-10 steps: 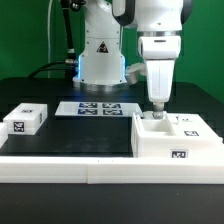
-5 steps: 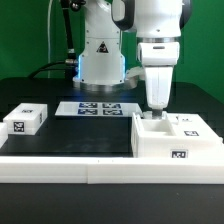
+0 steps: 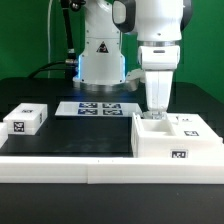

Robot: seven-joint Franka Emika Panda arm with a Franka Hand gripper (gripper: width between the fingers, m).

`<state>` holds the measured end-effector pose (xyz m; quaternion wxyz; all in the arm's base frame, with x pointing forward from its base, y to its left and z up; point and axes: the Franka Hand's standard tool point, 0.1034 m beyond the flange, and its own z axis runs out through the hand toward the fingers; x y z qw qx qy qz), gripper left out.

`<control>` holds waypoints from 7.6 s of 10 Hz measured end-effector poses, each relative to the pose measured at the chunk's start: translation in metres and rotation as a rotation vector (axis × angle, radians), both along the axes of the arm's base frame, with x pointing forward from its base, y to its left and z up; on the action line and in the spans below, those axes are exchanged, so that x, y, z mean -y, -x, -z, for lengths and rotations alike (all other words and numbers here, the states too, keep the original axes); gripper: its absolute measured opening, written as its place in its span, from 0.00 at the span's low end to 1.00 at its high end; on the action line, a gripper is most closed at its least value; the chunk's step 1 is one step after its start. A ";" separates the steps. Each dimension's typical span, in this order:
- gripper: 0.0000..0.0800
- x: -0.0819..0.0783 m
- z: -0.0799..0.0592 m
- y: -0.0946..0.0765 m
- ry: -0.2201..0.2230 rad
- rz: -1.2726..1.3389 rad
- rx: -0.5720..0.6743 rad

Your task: Assemble cabinet

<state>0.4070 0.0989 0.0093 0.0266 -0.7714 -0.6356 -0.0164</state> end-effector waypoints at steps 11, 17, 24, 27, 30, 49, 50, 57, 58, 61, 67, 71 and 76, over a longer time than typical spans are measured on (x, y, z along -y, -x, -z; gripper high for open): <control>0.09 0.021 -0.057 -0.005 0.079 -0.020 -0.022; 0.09 0.033 -0.056 -0.032 0.068 0.003 -0.008; 0.09 0.031 -0.053 -0.039 0.063 0.006 -0.005; 0.09 0.030 -0.046 -0.038 0.060 0.006 -0.017; 0.09 0.030 -0.047 -0.041 0.059 0.007 -0.013; 0.09 0.037 -0.045 -0.042 0.063 -0.013 -0.028; 0.09 0.037 -0.045 -0.042 0.063 -0.013 -0.028; 0.09 0.038 -0.051 -0.048 0.065 -0.011 -0.020; 0.09 0.039 -0.049 -0.048 0.064 -0.009 -0.024; 0.09 0.038 -0.048 -0.050 0.063 -0.009 -0.023; 0.09 0.036 -0.048 -0.051 0.063 0.000 -0.019; 0.09 0.036 -0.048 -0.051 0.066 -0.065 -0.023; 0.09 0.038 -0.047 -0.052 0.065 -0.081 -0.024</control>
Offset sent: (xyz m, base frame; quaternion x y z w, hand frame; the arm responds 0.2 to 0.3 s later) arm 0.0000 0.0000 0.0000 0.0000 0.0000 0.0000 1.0000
